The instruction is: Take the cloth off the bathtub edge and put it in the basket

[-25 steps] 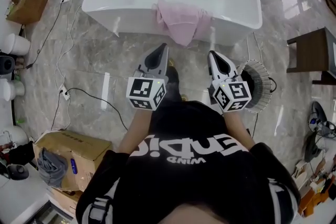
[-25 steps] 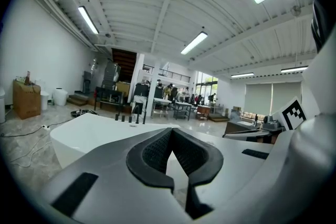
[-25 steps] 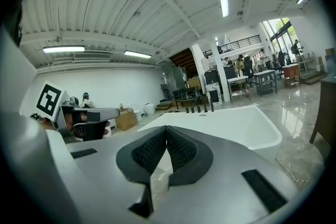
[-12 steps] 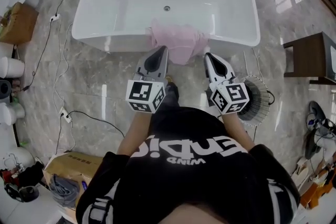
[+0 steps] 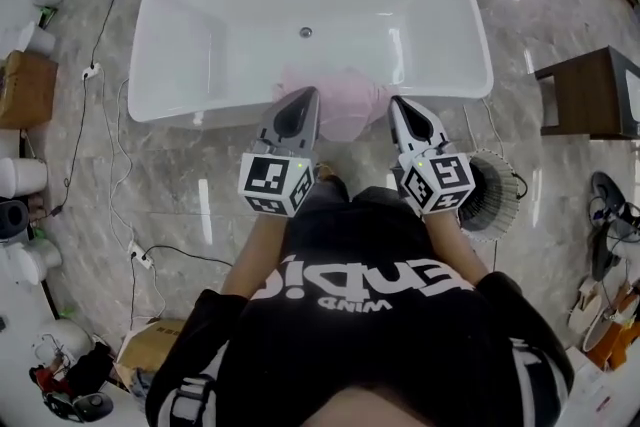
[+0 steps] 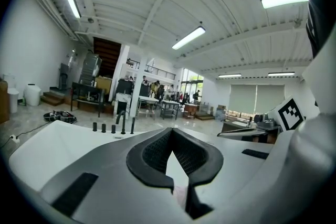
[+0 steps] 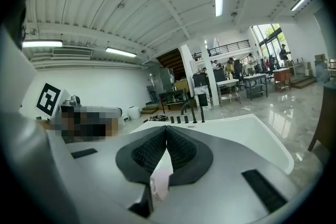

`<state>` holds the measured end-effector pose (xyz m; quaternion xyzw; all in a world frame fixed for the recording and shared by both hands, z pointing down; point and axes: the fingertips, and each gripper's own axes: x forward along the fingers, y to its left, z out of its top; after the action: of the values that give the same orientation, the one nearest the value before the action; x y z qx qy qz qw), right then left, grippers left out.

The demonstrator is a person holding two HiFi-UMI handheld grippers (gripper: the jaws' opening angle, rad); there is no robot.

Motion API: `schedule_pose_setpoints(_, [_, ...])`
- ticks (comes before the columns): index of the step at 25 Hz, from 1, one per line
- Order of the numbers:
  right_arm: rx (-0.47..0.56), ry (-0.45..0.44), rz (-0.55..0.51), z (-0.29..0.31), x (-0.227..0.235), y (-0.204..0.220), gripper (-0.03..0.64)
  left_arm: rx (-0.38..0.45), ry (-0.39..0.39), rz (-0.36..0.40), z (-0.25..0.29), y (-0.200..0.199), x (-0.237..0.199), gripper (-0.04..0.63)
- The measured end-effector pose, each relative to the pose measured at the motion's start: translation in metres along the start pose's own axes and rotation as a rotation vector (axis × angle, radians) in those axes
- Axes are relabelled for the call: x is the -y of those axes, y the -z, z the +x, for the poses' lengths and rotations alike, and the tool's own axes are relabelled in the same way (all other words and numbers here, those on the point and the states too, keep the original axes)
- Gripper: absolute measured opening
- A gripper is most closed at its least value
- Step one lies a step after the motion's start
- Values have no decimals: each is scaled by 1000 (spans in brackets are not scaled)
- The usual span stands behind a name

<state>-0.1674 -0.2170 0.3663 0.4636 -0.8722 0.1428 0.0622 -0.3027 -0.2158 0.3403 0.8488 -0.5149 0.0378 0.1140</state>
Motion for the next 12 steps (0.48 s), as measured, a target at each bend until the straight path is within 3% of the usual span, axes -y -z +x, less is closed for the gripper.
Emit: schedule_pose_setpoints(12, [-12, -12, 40, 37, 48, -5, 14, -45, -34, -43, 51, 3, -12, 12])
